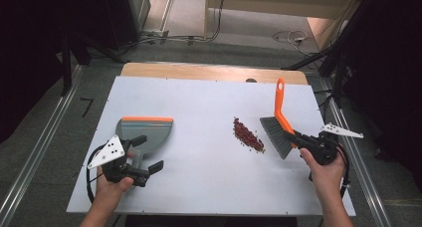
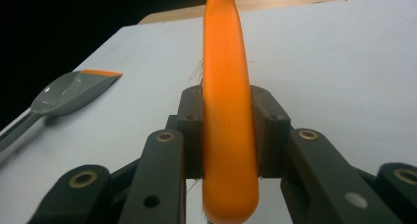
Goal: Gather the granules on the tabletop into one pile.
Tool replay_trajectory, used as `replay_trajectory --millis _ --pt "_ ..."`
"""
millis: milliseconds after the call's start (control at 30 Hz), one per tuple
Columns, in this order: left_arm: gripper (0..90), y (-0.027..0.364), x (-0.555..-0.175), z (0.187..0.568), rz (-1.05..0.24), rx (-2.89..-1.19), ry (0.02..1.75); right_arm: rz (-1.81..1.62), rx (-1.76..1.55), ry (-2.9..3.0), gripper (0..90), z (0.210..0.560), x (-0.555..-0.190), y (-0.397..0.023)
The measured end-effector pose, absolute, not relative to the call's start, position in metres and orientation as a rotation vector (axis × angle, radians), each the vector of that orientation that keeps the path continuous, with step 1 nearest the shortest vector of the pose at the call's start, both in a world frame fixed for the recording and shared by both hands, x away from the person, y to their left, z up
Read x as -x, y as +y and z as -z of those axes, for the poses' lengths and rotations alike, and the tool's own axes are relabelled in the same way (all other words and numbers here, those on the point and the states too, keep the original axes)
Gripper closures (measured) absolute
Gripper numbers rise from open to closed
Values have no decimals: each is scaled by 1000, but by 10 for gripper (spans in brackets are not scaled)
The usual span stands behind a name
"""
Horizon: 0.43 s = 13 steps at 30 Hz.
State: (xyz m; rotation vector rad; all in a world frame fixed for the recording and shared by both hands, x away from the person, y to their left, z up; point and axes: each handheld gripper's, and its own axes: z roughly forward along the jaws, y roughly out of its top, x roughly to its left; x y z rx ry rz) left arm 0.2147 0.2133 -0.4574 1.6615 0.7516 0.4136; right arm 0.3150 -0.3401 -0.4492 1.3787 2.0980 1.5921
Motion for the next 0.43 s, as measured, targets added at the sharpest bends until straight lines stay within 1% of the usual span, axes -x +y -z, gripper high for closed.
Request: replay_trajectory --millis 233,433 --pt "0 218 -215 461 -413 -1651 765 -1581 -1439 2016 681 457 -304 -360" --pt "0 220 -217 462 -409 -1634 777 -1587 -1460 1984 681 459 -304 -365"
